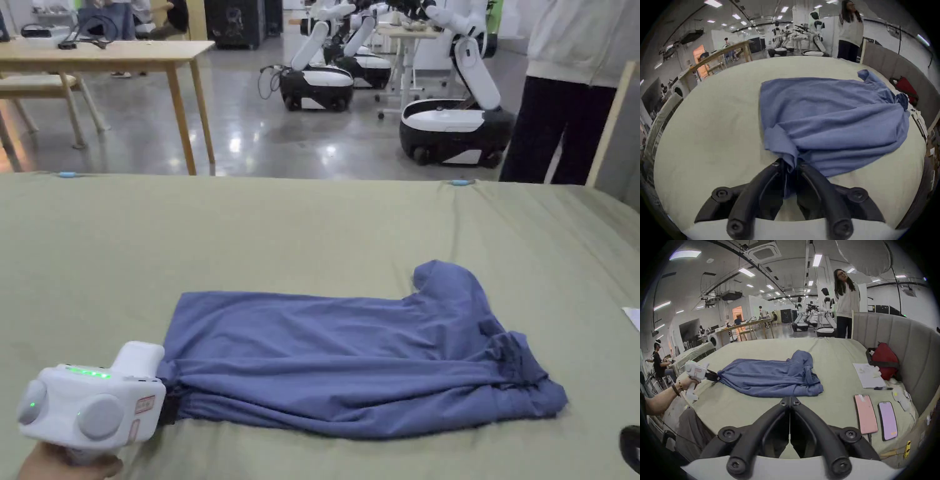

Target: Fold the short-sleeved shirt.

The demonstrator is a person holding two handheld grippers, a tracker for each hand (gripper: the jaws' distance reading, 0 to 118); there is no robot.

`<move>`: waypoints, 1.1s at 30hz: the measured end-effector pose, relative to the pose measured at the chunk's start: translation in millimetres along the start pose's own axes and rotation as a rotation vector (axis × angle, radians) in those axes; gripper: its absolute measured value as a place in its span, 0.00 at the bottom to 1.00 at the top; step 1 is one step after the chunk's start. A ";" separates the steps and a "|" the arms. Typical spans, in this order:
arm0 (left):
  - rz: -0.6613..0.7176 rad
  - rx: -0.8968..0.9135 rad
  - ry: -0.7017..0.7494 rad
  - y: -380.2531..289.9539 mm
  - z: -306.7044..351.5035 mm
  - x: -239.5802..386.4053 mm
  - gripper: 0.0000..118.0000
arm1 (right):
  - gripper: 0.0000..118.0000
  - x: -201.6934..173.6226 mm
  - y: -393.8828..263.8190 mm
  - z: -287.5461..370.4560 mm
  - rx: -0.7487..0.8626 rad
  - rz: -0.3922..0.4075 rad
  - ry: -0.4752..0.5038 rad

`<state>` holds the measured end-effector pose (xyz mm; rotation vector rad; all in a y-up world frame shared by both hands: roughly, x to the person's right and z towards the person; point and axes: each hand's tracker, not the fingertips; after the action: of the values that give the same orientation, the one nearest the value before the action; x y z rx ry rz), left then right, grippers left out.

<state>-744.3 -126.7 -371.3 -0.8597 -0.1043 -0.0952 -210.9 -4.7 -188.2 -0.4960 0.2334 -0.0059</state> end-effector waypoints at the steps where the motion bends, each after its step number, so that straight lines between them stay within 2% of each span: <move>1: -0.005 0.006 0.015 -1.2 0.1 2.4 0.10 | 0.01 3.5 7.1 -18.2 -0.028 0.030 0.034; 6: 0.006 -0.002 0.003 0.1 2.7 0.0 0.10 | 0.03 37.3 22.4 -135.8 -0.128 0.103 -0.050; 7: 0.017 -0.004 -0.003 -1.0 3.2 0.5 0.10 | 0.17 45.7 20.9 -158.5 -0.161 0.085 -0.060; 8: 0.021 -0.004 -0.004 -2.0 9.5 5.5 0.10 | 0.57 52.7 18.8 -179.6 -0.221 0.063 -0.072; 9: 0.023 -0.003 -0.003 -2.8 10.1 7.3 0.10 | 0.83 59.2 16.4 -197.0 -0.275 0.054 -0.077; 10: 0.023 -0.003 -0.001 -3.9 10.6 9.6 0.10 | 0.89 65.9 11.8 -211.1 -0.306 0.038 -0.075; 14: 0.013 -0.004 0.009 -3.5 13.5 13.8 0.10 | 0.83 73.6 -4.1 -250.4 -0.465 0.053 -0.134; 15: 0.014 -0.006 0.007 -4.1 14.1 14.8 0.10 | 0.79 72.7 -9.9 -256.3 -0.502 0.063 -0.116; 17: 0.016 -0.007 0.007 -2.6 13.2 12.8 0.10 | 0.74 69.9 -9.2 -256.0 -0.468 0.057 -0.131; 18: 0.015 -0.007 0.008 -3.1 13.8 14.3 0.10 | 0.54 64.5 -4.2 -250.6 -0.465 0.050 -0.117; 19: 0.014 -0.009 0.009 -3.4 14.6 16.2 0.10 | 0.18 62.7 -0.6 -246.6 -0.429 0.017 -0.052; 20: 0.011 -0.012 0.011 -1.0 13.9 14.9 0.10 | 0.12 60.4 -0.1 -246.3 -0.406 0.004 -0.040; 21: 0.006 -0.018 0.013 0.3 14.8 15.7 0.10 | 0.12 56.3 -1.1 -249.9 -0.447 0.049 -0.091; 22: 0.001 -0.022 0.013 1.7 17.0 16.3 0.10 | 0.12 50.3 -0.3 -251.6 -0.464 0.099 -0.097; 24: -0.003 -0.016 -0.005 2.7 23.0 10.5 0.09 | 0.12 56.9 2.0 -246.2 -0.445 0.048 -0.085; 26: 0.045 0.023 -0.053 -1.4 40.4 2.7 0.09 | 0.12 61.5 6.4 -227.2 -0.418 -0.036 -0.056; 29: 0.048 0.041 -0.109 -17.9 76.7 -8.8 0.09 | 0.12 67.4 7.3 -178.5 -0.410 0.008 -0.038; 33: 0.007 0.026 -0.119 -60.5 120.8 -4.8 0.09 | 0.12 65.4 -8.0 -104.3 -0.412 -0.005 -0.031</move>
<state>-763.1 -74.0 -248.3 -0.8394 -0.2141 -0.0360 -170.1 -64.9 -287.9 -0.9062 0.2027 0.0456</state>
